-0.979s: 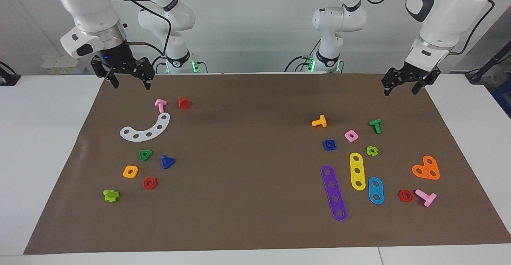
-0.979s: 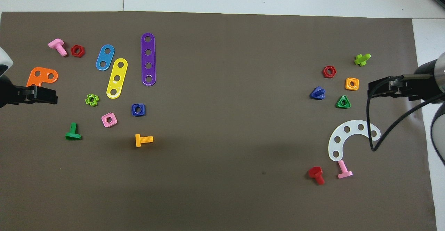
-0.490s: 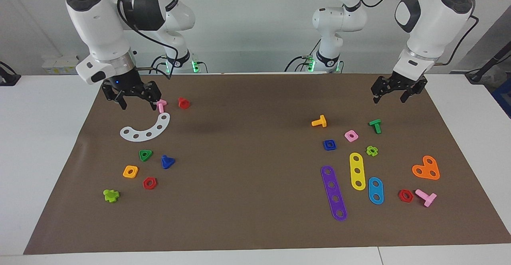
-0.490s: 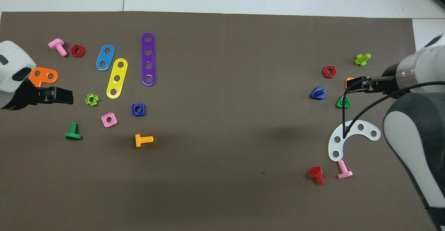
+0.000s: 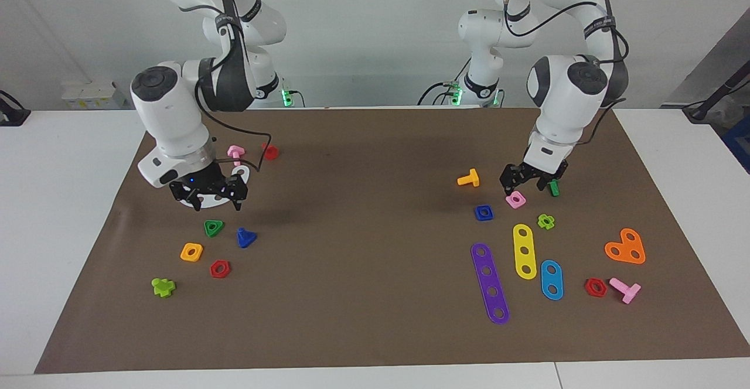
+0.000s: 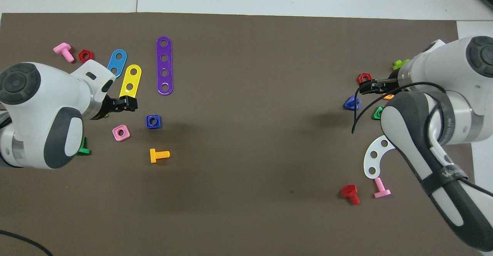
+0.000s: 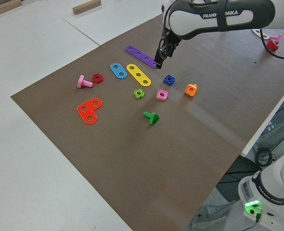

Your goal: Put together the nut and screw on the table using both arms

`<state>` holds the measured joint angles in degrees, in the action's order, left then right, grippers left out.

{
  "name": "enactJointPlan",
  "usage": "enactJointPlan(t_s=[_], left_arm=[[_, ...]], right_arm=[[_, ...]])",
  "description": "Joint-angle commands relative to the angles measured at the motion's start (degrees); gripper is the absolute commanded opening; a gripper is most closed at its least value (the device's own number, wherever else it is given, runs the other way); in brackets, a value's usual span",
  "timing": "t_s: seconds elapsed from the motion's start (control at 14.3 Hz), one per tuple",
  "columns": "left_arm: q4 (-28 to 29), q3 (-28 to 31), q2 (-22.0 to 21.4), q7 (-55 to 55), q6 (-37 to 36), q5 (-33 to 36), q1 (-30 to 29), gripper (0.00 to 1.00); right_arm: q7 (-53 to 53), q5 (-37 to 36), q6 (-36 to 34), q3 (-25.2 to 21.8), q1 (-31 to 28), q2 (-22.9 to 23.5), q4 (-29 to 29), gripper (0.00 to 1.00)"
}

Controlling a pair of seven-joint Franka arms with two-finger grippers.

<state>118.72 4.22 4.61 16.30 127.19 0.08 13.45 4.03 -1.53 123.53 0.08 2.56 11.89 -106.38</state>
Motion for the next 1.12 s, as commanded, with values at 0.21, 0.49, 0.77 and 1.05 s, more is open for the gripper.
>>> enactJointPlan(t_s=[0.21, 0.49, 0.77, 1.05], left_arm=[[4.68, 0.61, 6.81, 9.01, 11.66, -0.61, 4.30, 0.91], [4.95, 0.70, 9.89, 9.01, 15.90, -0.61, 5.71, 0.90], [4.86, 0.70, 9.63, 8.13, 12.66, -0.52, 6.50, 0.54], [4.51, 0.70, 9.10, 7.60, 7.83, -0.17, 7.38, 0.11]], right_arm=[[-5.62, 1.01, 6.98, 0.36, -0.80, 3.92, -2.69, 0.90], [-5.53, 0.92, 10.41, 0.36, -0.27, 6.47, -3.30, 0.86], [-3.95, 1.01, 12.87, 0.36, 1.14, 8.77, -3.48, 0.81], [-3.86, 1.01, 12.26, 0.36, 1.14, 8.24, -4.62, 0.73]])
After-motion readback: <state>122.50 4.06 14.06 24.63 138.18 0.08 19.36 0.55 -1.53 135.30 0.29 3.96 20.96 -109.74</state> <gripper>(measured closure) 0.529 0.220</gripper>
